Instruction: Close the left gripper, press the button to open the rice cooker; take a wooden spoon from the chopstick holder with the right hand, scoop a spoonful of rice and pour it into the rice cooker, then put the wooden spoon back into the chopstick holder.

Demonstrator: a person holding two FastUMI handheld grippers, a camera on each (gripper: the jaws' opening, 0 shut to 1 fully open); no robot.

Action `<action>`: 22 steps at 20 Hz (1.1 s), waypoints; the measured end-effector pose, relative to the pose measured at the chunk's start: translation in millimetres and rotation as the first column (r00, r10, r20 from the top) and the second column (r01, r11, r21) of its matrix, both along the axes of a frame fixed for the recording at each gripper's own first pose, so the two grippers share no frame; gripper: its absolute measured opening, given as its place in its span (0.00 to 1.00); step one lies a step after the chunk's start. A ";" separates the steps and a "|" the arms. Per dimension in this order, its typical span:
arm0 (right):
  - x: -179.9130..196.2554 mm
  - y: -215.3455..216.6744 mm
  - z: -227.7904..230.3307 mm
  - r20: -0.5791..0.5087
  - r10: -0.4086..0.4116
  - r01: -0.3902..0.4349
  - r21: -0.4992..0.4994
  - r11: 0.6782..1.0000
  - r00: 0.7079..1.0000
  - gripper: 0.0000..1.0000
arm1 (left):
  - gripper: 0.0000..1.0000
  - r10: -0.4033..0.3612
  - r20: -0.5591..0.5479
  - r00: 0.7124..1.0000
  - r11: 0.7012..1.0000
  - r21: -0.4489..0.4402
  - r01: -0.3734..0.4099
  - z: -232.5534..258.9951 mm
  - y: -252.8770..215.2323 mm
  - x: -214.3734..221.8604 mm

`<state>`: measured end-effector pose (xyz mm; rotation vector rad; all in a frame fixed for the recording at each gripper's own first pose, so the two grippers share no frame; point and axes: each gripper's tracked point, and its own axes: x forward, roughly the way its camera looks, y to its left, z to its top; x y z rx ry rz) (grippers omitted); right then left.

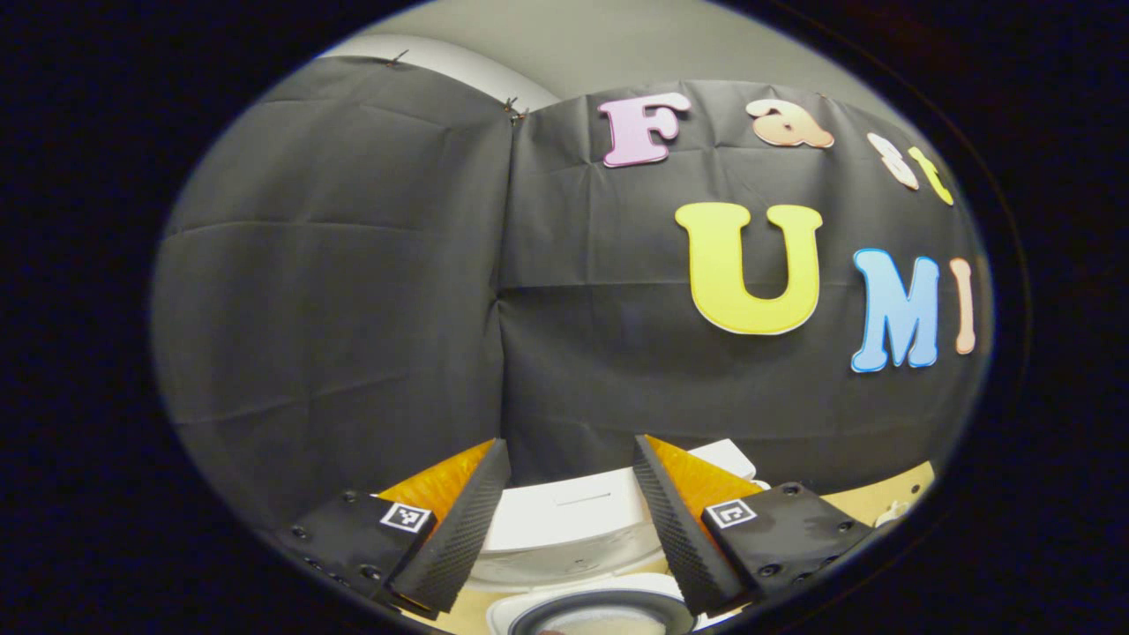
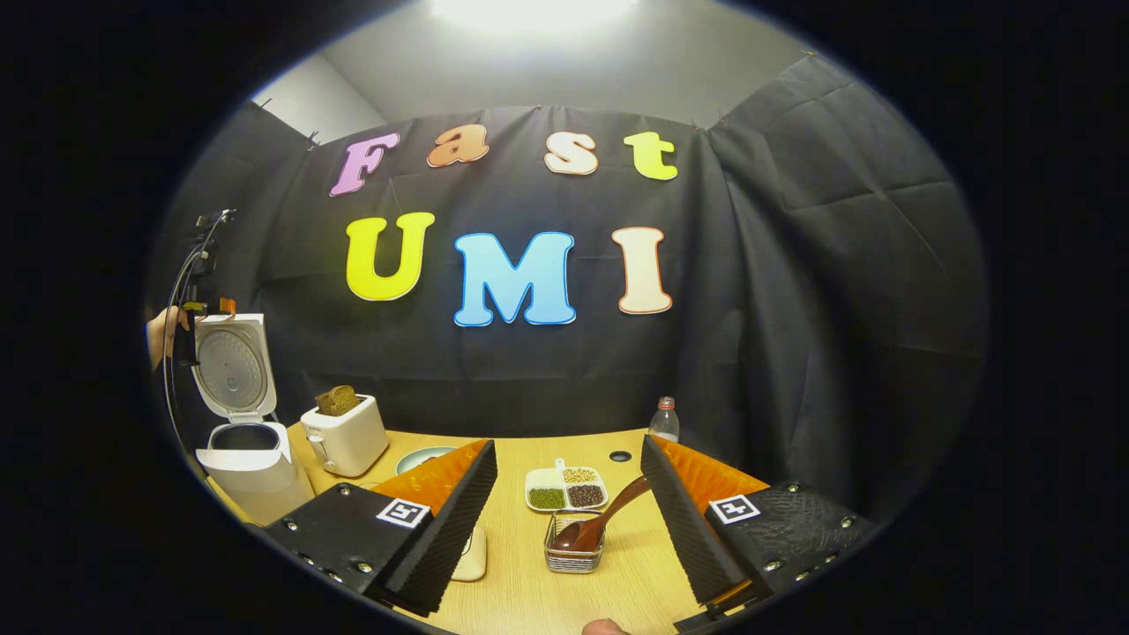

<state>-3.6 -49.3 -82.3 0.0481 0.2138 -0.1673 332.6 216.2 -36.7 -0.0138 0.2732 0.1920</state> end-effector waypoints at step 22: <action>60.5 8.1 6.6 0.022 0.204 -0.205 0.030 0.978 0.979 1.00 | 1.00 -0.117 -0.087 0.989 0.993 -0.022 0.116 -71.1 -101.3 -178.4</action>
